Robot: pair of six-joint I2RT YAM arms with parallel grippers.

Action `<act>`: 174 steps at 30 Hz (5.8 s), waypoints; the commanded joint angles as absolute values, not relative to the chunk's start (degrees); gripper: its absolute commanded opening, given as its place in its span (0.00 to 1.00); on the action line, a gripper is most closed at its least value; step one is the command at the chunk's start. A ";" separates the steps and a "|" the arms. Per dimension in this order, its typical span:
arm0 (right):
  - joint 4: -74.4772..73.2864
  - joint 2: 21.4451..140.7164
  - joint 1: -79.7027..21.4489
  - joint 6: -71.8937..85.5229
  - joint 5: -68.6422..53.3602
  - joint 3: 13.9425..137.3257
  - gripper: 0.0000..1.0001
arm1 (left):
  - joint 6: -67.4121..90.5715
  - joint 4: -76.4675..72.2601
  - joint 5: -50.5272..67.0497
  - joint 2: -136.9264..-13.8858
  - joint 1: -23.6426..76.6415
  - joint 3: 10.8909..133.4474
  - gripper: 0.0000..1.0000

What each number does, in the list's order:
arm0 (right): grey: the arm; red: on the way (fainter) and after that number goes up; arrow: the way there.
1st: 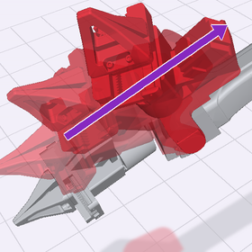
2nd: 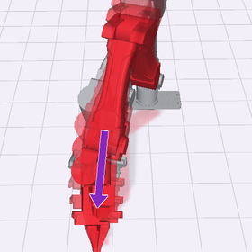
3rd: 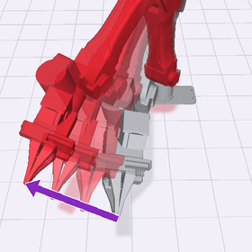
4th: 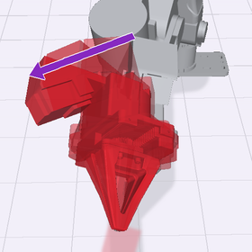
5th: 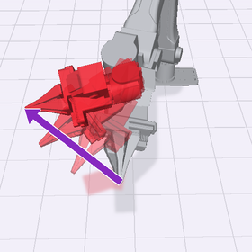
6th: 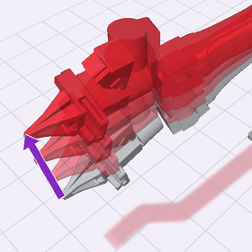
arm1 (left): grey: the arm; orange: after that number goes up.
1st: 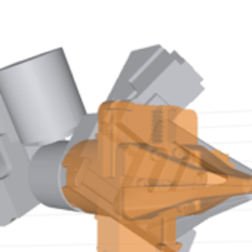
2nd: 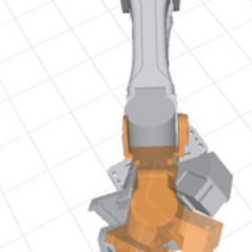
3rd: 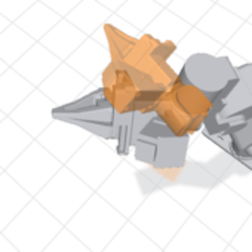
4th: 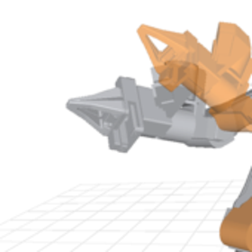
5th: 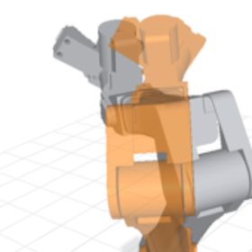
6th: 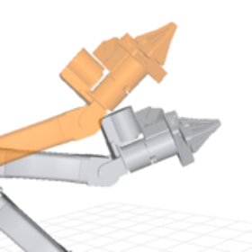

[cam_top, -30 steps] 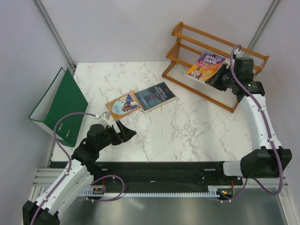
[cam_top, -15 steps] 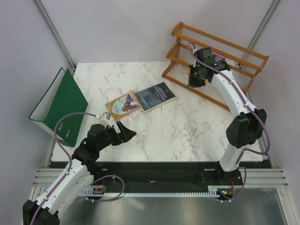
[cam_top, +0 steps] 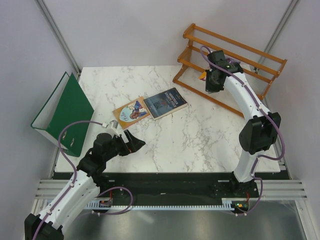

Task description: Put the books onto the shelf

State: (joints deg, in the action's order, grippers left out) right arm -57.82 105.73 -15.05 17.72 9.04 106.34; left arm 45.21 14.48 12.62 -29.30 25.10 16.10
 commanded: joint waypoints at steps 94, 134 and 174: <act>1.78 85.96 -28.56 55.53 -6.06 48.38 0.65 | 22.51 14.76 7.03 -87.34 23.82 64.67 1.00; 49.22 114.87 -26.99 82.80 -8.08 44.74 0.69 | 19.33 19.52 30.93 -122.01 19.24 91.52 0.92; 39.55 82.02 -23.20 76.81 -26.46 30.51 0.06 | 54.30 -37.33 33.13 -90.17 25.14 31.82 0.93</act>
State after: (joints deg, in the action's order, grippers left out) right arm 29.71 88.27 -23.35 72.75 -22.33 31.14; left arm 45.71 -16.01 27.81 -87.90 25.10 34.39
